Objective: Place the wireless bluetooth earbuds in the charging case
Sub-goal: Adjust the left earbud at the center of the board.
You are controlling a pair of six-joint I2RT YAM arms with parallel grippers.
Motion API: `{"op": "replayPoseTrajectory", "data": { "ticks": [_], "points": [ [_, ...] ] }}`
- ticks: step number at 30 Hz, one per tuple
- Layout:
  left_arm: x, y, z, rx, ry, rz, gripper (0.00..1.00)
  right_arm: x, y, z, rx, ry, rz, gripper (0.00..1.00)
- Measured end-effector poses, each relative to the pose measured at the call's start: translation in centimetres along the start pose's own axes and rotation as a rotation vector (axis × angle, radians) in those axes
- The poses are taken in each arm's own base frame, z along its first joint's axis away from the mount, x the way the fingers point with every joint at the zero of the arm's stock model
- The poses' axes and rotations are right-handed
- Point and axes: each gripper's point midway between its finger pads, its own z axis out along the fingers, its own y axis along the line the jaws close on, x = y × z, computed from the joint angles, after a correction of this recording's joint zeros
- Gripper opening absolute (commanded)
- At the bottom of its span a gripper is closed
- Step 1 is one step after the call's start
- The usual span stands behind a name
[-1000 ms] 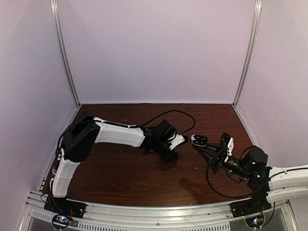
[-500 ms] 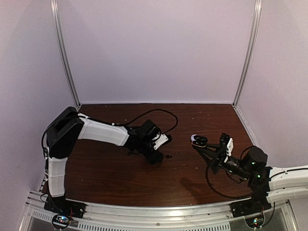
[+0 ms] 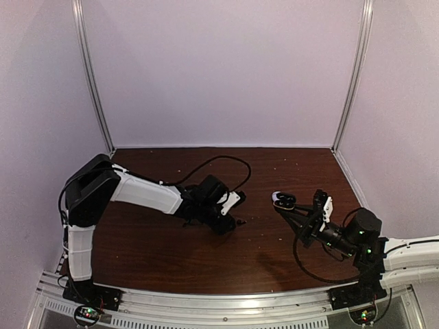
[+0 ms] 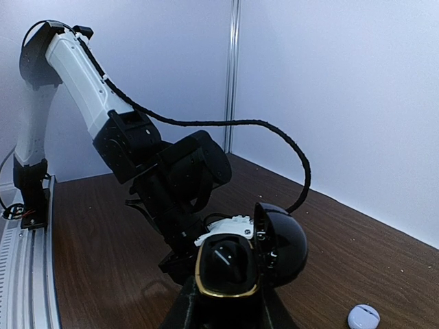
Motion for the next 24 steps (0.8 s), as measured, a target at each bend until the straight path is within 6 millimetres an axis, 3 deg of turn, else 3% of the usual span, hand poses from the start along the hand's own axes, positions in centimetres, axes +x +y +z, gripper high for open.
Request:
{"op": "replayPoseTrajectory", "data": {
  "ticks": [13, 19, 24],
  "points": [
    [-3.6, 1.6, 2.5, -0.035, -0.079, -0.053, 0.34, -0.2, -0.2, 0.0, 0.009, -0.006, 0.000, 0.00],
    [-5.3, 2.2, 3.6, -0.014, -0.117, -0.061, 0.45, -0.2, -0.2, 0.0, 0.011, -0.006, 0.000, 0.00],
    [-5.4, 2.8, 3.5, -0.015, -0.136, -0.088, 0.54, -0.2, -0.2, -0.1, 0.012, -0.006, 0.000, 0.00]
  ]
}}
